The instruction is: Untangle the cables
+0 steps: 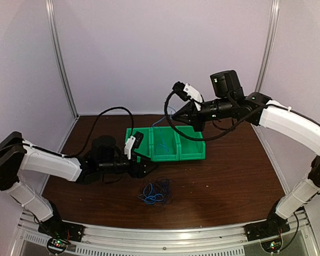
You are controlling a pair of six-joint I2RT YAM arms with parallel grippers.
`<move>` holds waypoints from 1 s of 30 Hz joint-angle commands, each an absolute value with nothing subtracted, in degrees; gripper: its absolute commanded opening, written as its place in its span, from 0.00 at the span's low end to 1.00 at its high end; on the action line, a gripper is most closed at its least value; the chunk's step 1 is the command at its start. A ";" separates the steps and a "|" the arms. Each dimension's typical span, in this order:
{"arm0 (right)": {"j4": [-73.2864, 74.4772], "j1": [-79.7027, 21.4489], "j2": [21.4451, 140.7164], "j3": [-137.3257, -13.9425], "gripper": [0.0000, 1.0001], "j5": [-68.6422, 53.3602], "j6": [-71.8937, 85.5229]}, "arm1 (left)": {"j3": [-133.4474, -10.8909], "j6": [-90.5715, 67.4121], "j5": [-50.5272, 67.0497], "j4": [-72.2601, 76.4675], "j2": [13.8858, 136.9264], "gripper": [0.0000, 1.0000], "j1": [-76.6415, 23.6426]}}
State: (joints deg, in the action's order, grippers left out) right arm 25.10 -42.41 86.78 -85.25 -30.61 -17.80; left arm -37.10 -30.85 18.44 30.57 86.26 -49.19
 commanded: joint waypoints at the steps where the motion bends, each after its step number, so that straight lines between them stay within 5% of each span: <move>1: 24.72 -41.86 85.96 -86.22 0.00 -29.54 -17.18 | -34.35 -26.38 21.57 45.30 87.48 0.72 -49.39; 10: 24.87 -41.70 85.50 -86.33 0.00 -29.58 -16.96 | -36.09 -21.53 16.68 45.81 90.39 0.73 -49.99; 15: 24.96 -41.69 85.17 -86.20 0.00 -29.58 -16.88 | -38.42 -19.50 16.89 44.48 93.13 0.62 -50.39; 25: 24.10 -39.83 84.46 -85.29 0.00 -27.64 -15.87 | -38.83 -19.01 15.02 43.68 93.74 0.09 -50.54; 30: 22.85 -30.88 84.04 -87.56 0.00 -27.54 -15.63 | -33.81 -21.02 12.86 42.47 91.58 0.00 -50.54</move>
